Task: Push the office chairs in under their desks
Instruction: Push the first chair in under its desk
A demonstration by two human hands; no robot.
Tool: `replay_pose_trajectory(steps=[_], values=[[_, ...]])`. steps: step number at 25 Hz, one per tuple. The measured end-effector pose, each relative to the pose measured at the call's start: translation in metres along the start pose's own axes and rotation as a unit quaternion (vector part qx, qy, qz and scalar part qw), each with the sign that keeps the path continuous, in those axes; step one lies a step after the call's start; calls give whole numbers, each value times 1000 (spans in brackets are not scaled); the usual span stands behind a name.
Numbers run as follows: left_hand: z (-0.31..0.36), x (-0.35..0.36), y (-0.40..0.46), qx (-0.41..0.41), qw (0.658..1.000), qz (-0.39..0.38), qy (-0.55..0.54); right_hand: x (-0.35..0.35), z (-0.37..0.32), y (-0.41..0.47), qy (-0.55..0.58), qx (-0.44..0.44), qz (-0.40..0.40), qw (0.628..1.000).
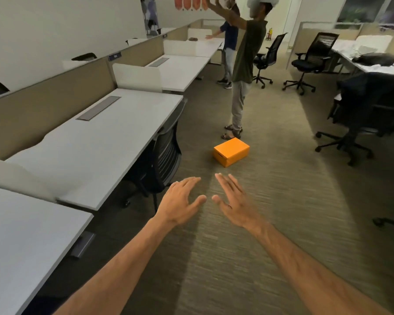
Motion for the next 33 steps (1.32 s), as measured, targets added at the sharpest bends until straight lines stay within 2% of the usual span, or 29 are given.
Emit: replay_pose_trajectory(steps=[6,13,19,24,33], values=[[-38,26,112,-43,999,-16,-13,-18,67,123,3,-43,-6,999],[-104,48,300,-41,999,-15,-7,-18,160,268,-21,-32,-29,999],[-154,59,417,-56,998,-35,-7,-26,220,385,-5,-20,-46,999],[-232,63,489,-139,990,-10,-10,3,262,497,1,-56,-111,992],[-338,73,564,-313,947,58,50,44,300,690,3,-230,-205,951]])
Point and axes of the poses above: each hand's wrist, its own y-axis towards the middle knuckle, its own x-axis out of the palm, z = x × y, the point moved 10 cm from there along y, towards the middle knuckle, and after that the axes turned 9 degrees about -x, right-handed, at the moved point
